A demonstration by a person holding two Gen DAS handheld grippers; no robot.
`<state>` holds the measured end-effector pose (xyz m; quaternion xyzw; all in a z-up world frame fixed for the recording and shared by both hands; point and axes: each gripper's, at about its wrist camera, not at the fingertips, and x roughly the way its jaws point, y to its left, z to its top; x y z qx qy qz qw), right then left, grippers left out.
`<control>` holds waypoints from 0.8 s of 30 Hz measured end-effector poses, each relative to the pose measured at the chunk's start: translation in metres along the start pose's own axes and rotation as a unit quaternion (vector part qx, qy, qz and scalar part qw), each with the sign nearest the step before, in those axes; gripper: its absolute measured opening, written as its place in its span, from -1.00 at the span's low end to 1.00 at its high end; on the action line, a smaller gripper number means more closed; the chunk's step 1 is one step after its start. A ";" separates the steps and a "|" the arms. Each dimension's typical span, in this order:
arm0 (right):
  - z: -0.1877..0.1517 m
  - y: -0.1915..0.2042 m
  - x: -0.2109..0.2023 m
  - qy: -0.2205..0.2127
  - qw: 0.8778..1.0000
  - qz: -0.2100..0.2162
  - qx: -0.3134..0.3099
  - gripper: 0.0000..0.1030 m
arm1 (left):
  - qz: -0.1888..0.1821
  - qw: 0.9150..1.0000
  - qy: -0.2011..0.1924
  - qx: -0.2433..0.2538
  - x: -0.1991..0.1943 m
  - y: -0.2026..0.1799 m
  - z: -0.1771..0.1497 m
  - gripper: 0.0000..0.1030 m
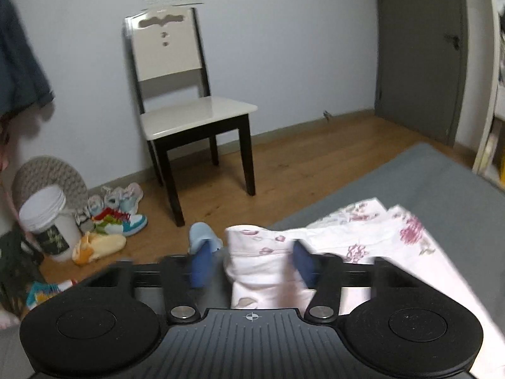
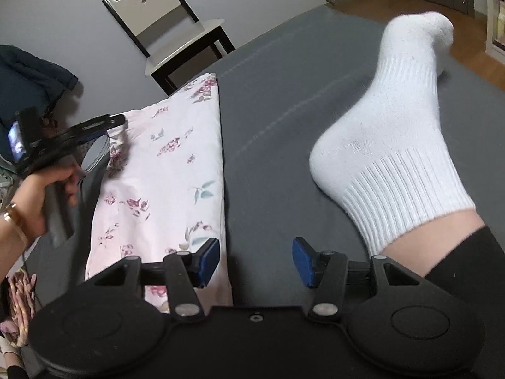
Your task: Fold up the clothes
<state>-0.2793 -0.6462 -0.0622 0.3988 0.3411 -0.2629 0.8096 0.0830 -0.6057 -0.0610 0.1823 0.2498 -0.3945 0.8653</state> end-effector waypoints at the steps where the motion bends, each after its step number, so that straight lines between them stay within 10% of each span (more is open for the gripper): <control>1: -0.001 -0.001 0.000 0.003 1.000 0.003 0.001 -0.01 | 0.003 1.000 0.001 0.007 0.005 -0.004 0.000 -0.57; 5: -0.002 -0.003 0.004 0.011 1.000 0.011 0.006 0.00 | -0.014 1.000 0.000 -0.001 0.004 -0.001 0.004 -0.94; 18: -0.003 -0.017 0.005 0.036 0.998 0.042 0.043 0.02 | 0.033 0.997 0.053 -0.050 0.043 0.028 0.017 -0.93; 24: -0.004 -0.022 0.007 0.048 0.996 0.050 0.058 0.07 | 0.017 0.989 0.026 -0.142 0.020 0.044 0.041 -0.44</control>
